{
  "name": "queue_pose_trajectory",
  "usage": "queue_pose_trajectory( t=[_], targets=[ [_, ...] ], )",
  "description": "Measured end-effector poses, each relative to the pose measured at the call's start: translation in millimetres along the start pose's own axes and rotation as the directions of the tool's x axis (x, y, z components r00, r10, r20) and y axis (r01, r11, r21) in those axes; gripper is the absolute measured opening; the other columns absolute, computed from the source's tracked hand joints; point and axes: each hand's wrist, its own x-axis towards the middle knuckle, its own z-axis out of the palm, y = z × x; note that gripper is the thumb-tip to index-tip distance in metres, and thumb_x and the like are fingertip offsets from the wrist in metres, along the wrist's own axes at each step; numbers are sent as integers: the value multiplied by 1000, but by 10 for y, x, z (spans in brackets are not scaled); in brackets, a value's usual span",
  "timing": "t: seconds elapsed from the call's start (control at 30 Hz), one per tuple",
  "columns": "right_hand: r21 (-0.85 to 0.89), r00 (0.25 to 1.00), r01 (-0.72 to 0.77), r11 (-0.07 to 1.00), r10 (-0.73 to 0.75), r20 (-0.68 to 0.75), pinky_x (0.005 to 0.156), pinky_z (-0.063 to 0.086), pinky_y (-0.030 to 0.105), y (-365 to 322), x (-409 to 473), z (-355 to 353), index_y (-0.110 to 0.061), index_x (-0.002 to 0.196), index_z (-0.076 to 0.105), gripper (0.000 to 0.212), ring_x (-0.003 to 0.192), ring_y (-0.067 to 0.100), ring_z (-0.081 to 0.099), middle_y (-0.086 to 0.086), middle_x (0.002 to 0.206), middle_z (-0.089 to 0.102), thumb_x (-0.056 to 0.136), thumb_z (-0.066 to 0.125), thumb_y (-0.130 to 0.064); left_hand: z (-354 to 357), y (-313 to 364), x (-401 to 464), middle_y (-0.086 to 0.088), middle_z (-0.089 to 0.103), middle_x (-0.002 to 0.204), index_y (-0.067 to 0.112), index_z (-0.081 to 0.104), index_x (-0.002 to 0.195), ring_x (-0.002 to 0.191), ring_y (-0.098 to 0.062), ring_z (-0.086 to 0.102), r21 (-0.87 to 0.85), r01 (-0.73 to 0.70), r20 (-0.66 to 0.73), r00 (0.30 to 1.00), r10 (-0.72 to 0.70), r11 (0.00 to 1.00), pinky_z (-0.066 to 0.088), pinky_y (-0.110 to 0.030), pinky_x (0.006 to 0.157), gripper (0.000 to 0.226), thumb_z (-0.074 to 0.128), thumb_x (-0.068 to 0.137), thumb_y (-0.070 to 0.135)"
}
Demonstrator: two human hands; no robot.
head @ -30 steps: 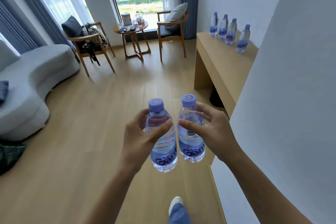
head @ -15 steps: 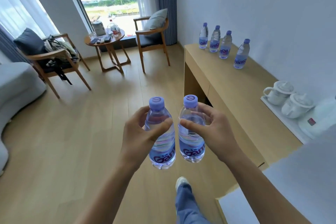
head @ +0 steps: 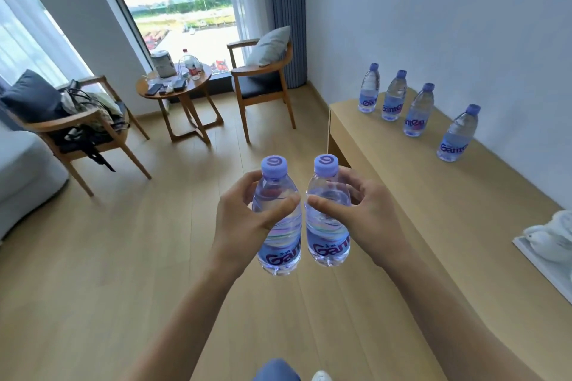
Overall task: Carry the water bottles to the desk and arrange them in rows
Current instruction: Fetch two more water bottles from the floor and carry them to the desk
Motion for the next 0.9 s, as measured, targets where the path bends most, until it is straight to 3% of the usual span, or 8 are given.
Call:
queue_pose_trajectory(
  t=[0.13,0.27,0.37,0.57,0.7,0.9],
  targets=[
    [-7,998,-31,999,31,-58,86,56,25,124,468,-19,-22,115,70,45,99,2,69,-10,100,76,74,87,-24,122,-170,645,7,75,91,24,70,98,84,-9,72,-12,-2,79,997,3,1000,59,-26,75,29,85,74,21],
    [-51,982,-49,997,39,-186,77,49,8,248,936,-90,-21,114,71,46,95,-7,67,-17,99,75,71,88,-24,344,-341,1347,8,75,91,24,70,100,85,-8,71,-35,-28,212,977,35,999,57,-21,73,32,86,73,21],
    [-82,946,-93,992,62,-319,80,50,10,318,1286,-154,-22,114,71,47,98,-8,65,-16,101,75,71,89,-26,506,-458,1861,10,75,90,26,69,99,84,-6,71,-64,-30,312,949,48,998,56,-18,71,32,86,73,19],
    [-66,816,-158,985,92,-570,82,52,16,417,1858,-235,-24,108,71,45,95,-3,67,-12,100,74,67,91,-29,831,-560,2797,9,75,91,30,70,97,87,-8,72,-100,-50,527,845,95,994,59,-26,78,31,86,72,23],
    [-29,731,-195,980,126,-671,86,51,22,515,2061,-351,-23,106,71,42,98,-1,67,-11,102,75,69,90,-29,1110,-605,3225,10,75,90,26,69,100,85,-7,72,-124,-51,618,777,117,991,59,-24,77,34,86,71,25],
    [0,620,-238,971,152,-770,88,51,24,725,2304,-689,-25,104,71,41,102,-1,66,-13,102,74,67,91,-28,1702,-738,3661,6,75,92,23,69,101,90,-14,71,-122,-26,712,694,106,992,58,-40,86,33,86,73,22]
  ],
)
